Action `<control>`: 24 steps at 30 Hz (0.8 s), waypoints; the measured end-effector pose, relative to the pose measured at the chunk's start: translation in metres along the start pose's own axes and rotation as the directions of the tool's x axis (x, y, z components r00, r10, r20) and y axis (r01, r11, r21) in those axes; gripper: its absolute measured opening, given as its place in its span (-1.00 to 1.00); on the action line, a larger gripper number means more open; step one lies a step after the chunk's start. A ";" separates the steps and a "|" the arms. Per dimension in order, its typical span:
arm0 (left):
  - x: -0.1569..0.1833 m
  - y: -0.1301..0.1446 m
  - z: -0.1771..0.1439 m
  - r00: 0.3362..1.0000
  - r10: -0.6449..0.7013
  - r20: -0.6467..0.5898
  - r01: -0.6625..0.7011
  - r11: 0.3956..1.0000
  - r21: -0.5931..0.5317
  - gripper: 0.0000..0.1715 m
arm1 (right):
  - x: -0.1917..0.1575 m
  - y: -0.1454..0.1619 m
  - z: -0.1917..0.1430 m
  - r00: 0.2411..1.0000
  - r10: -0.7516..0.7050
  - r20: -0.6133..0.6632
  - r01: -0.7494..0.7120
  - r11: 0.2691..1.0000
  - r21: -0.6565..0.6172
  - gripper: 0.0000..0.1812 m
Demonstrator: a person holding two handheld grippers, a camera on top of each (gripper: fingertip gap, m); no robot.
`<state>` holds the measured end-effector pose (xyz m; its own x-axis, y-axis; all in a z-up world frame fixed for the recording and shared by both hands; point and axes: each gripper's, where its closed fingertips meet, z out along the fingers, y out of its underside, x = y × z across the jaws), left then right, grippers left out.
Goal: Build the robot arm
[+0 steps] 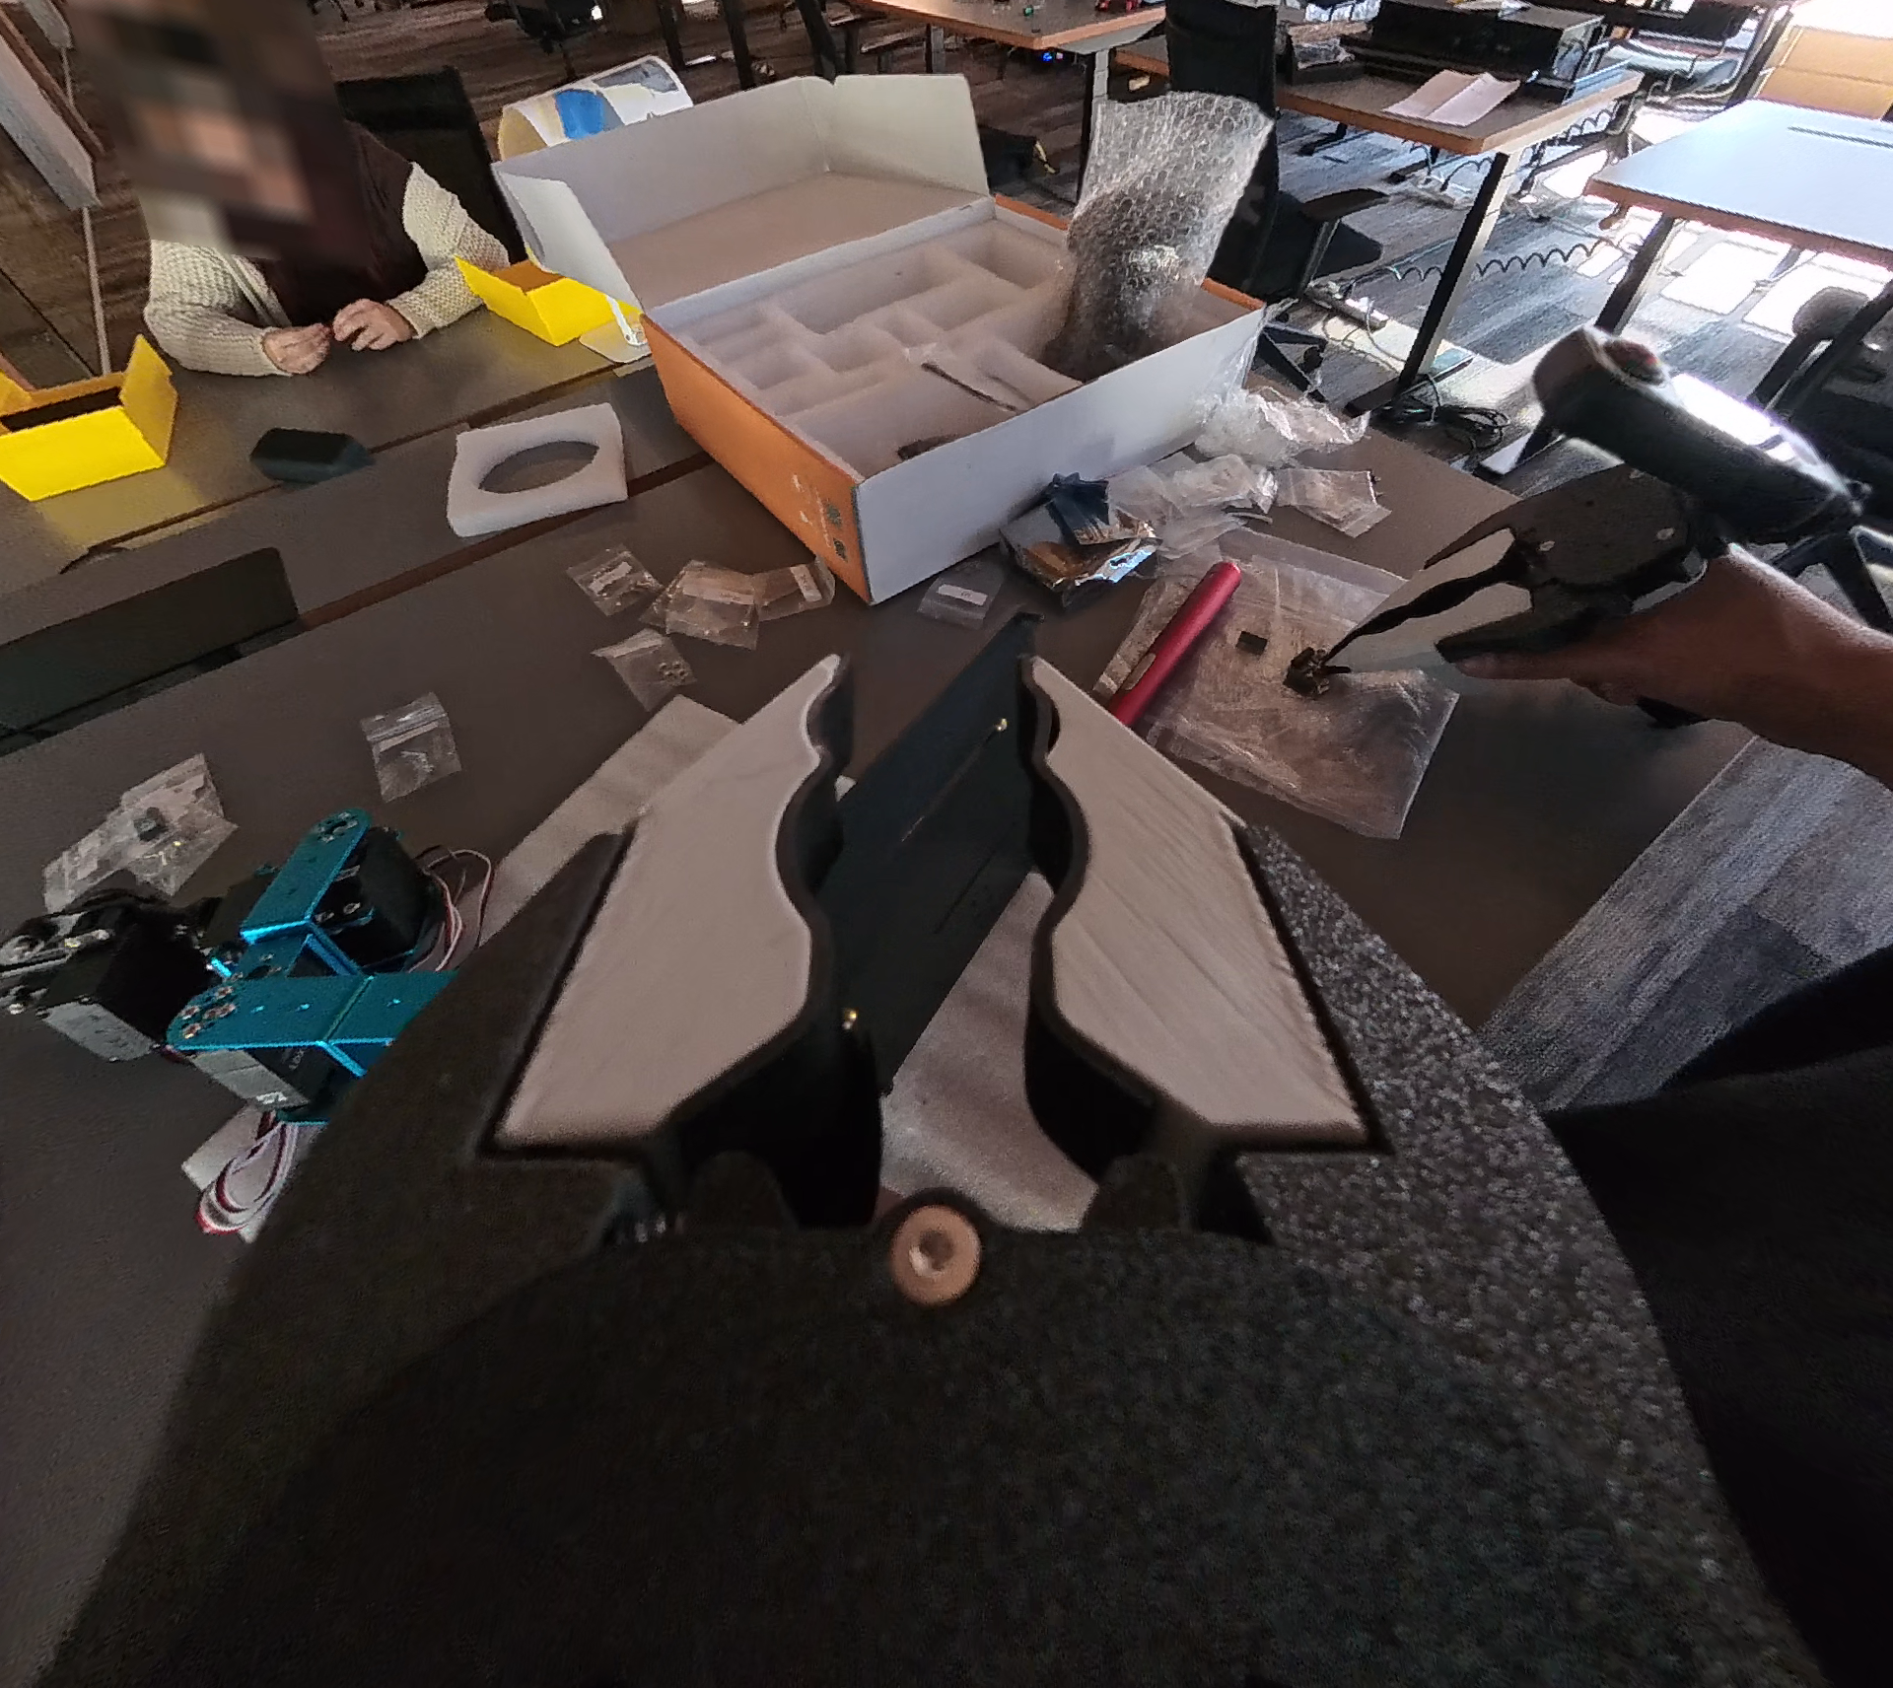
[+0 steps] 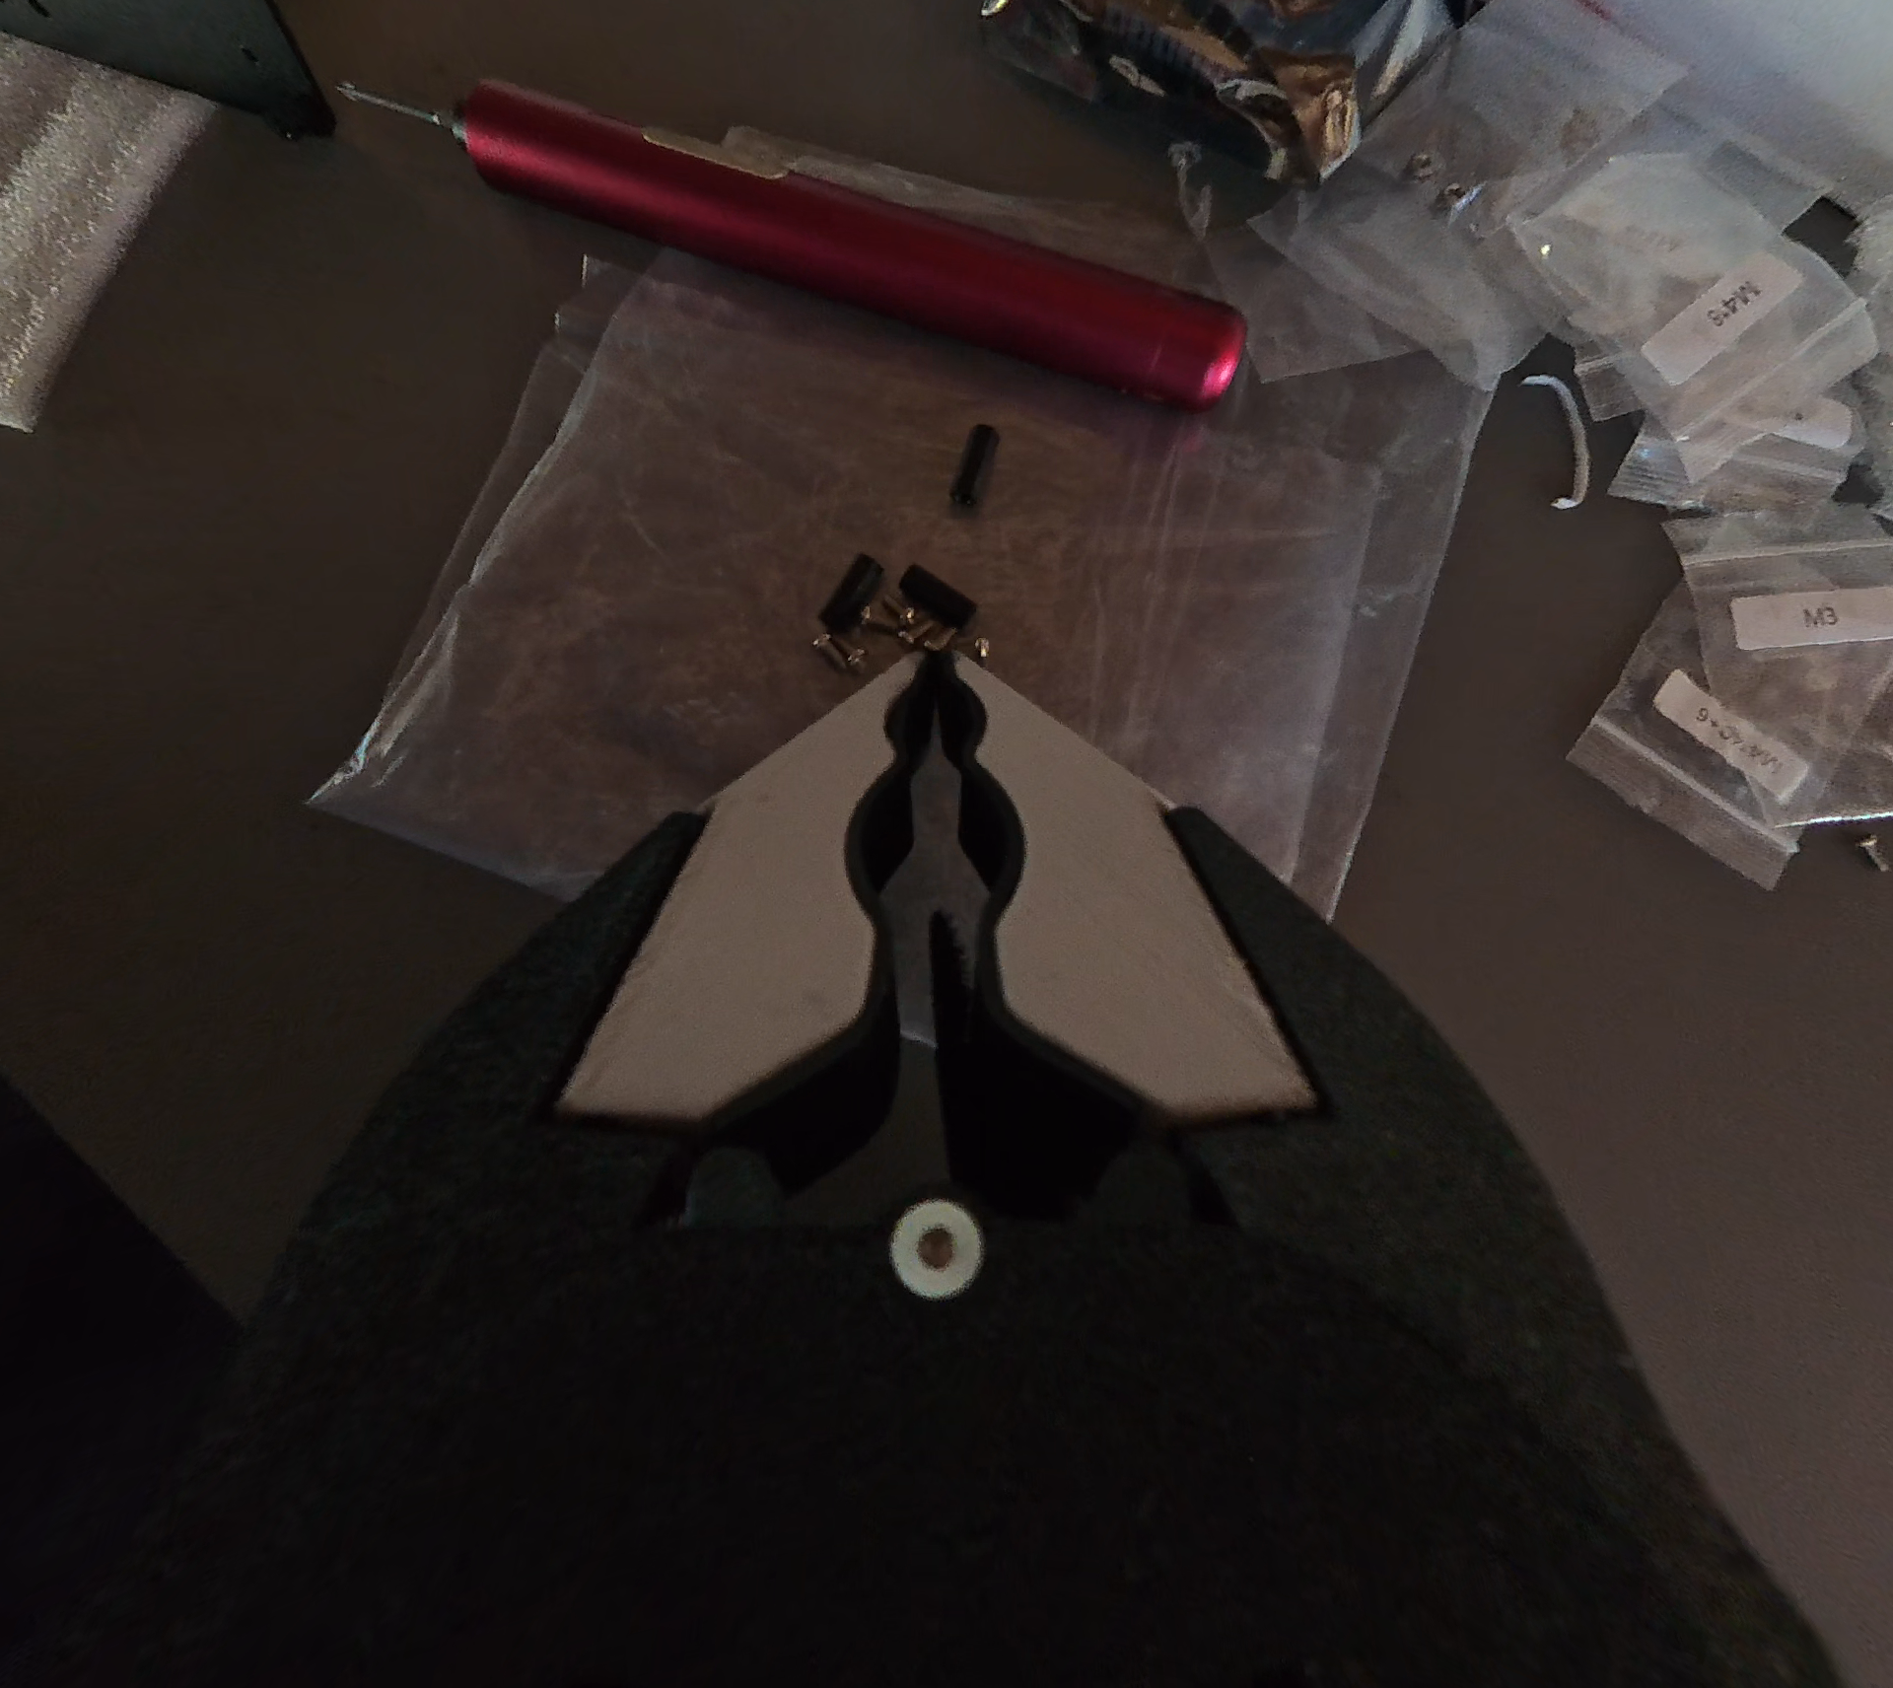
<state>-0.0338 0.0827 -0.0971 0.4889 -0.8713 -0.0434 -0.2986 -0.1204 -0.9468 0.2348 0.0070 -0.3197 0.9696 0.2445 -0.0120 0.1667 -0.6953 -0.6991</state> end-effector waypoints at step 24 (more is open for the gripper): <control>-0.017 0.009 -0.002 0.999 -0.026 0.019 0.027 1.000 -0.002 -0.65 | 0.007 -0.002 0.003 0.984 -0.073 0.162 0.087 0.993 -0.082 -0.97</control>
<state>-0.0458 0.0953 -0.1044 0.5118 -0.8588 -0.0242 -0.2873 -0.1445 -0.9469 0.2411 0.0121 -0.3200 0.9128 0.4011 -0.0769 0.2646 -0.7242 -0.6368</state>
